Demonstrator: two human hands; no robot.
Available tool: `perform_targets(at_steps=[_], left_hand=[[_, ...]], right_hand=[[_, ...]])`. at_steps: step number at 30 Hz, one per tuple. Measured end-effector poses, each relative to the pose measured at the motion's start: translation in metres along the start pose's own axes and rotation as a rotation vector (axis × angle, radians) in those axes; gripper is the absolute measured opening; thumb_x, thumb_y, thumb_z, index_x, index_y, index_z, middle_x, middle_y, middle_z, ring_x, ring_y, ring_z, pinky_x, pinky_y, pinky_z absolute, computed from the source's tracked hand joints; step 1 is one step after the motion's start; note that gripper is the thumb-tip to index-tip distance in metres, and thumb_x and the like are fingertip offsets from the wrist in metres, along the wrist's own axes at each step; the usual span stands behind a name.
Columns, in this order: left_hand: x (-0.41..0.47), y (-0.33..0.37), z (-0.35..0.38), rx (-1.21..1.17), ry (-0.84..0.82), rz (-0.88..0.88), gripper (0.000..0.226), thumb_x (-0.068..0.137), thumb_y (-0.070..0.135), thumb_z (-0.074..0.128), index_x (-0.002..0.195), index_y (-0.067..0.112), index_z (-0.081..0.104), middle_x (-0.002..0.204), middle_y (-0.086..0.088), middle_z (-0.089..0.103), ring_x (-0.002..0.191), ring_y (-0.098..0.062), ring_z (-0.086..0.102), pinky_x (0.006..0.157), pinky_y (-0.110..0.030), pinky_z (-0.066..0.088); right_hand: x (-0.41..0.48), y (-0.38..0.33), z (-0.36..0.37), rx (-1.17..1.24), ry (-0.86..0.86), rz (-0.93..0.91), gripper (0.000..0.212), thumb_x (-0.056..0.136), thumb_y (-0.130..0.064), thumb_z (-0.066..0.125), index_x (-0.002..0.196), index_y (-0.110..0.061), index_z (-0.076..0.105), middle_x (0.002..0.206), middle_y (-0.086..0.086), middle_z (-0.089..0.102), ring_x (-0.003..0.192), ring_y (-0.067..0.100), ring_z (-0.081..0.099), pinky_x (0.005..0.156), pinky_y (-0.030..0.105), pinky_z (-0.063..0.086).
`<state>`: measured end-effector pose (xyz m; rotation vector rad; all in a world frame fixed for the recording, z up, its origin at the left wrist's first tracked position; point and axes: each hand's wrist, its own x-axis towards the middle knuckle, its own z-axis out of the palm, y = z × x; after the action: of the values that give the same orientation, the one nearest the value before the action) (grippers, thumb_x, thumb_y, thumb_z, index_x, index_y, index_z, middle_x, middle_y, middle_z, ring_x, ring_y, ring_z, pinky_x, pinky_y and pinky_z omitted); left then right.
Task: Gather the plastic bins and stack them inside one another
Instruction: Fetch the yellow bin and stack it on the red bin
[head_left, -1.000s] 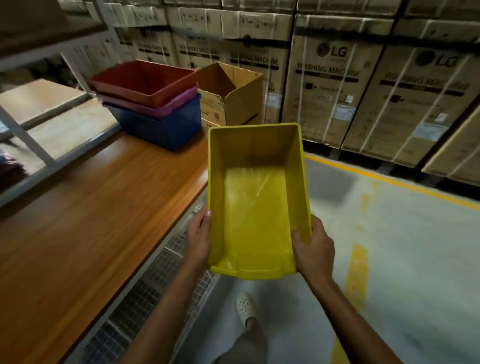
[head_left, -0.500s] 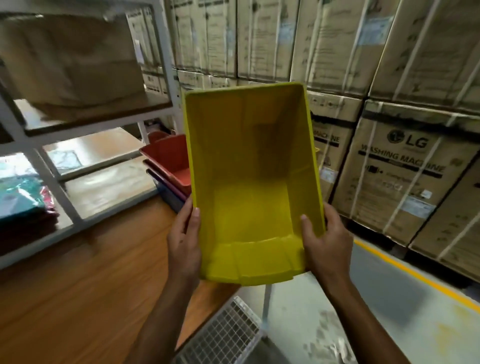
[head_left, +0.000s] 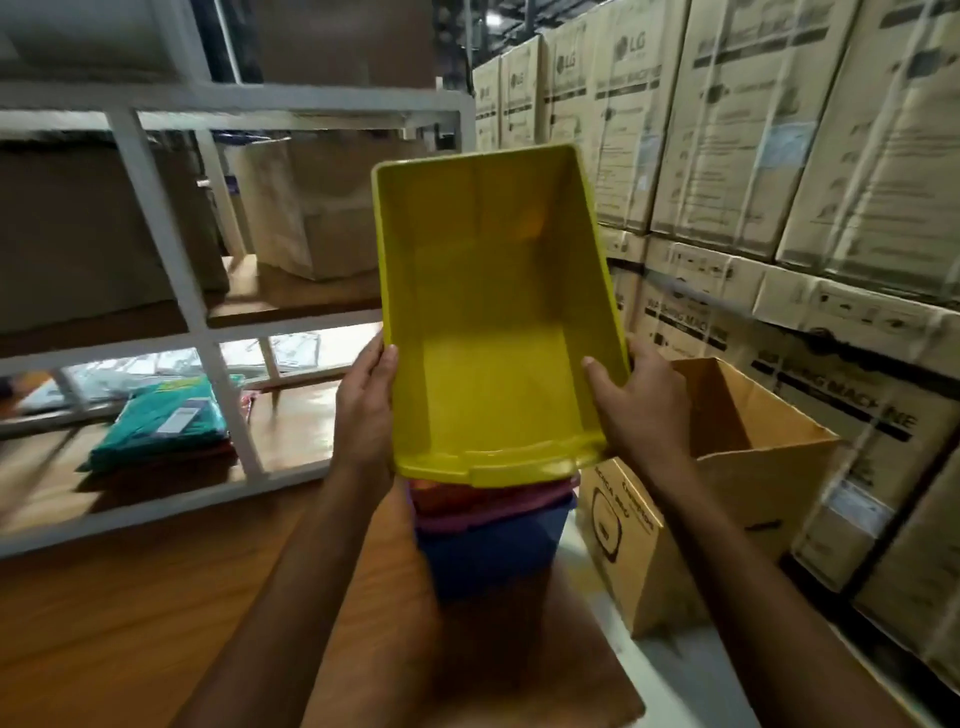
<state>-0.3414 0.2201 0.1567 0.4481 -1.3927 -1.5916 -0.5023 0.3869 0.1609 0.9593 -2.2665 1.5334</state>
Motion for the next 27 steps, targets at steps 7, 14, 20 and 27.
perform_targets(at_steps=[7,14,20,27], left_hand=[[0.034,-0.017,0.021,0.057,0.196,-0.092,0.026,0.104,0.025,0.044,0.113,0.020,0.067,0.095,0.000,0.077,0.080,-0.012,0.074,0.065,-0.027,0.060],[0.045,-0.049,0.009,0.142,0.214,-0.378,0.018,0.100,0.030,0.052,0.102,0.018,0.066,0.093,-0.005,0.077,0.092,-0.025,0.070,0.083,-0.040,0.055],[0.052,-0.069,-0.011,0.256,0.226,-0.453,0.033,0.098,0.034,0.056,0.121,0.014,0.066,0.117,-0.014,0.071,0.102,-0.030,0.070,0.090,-0.045,0.055],[0.085,-0.066,0.003,0.947,0.108,-0.147,0.057,0.100,0.040,0.049,0.151,0.019,0.034,0.151,0.000,0.041,0.136,-0.027,0.042,0.102,-0.041,0.041]], right_hand=[[0.079,0.028,0.035,-0.060,-0.254,0.013,0.032,0.090,-0.042,0.060,0.110,-0.018,0.062,0.089,-0.001,0.061,0.091,0.028,0.064,0.072,0.034,0.047],[0.095,0.062,0.071,-0.101,-0.594,0.081,0.058,0.084,-0.048,0.064,0.132,-0.021,0.046,0.119,0.008,0.066,0.108,0.031,0.062,0.086,0.039,0.051],[0.090,0.076,0.090,-0.248,-0.733,0.096,0.060,0.085,-0.057,0.058,0.132,-0.020,0.048,0.119,0.006,0.065,0.103,0.027,0.064,0.089,0.046,0.053],[0.109,0.070,0.099,-0.417,-0.708,-0.164,0.070,0.086,-0.062,0.057,0.142,-0.022,0.043,0.139,0.010,0.047,0.124,0.031,0.050,0.097,0.048,0.050]])
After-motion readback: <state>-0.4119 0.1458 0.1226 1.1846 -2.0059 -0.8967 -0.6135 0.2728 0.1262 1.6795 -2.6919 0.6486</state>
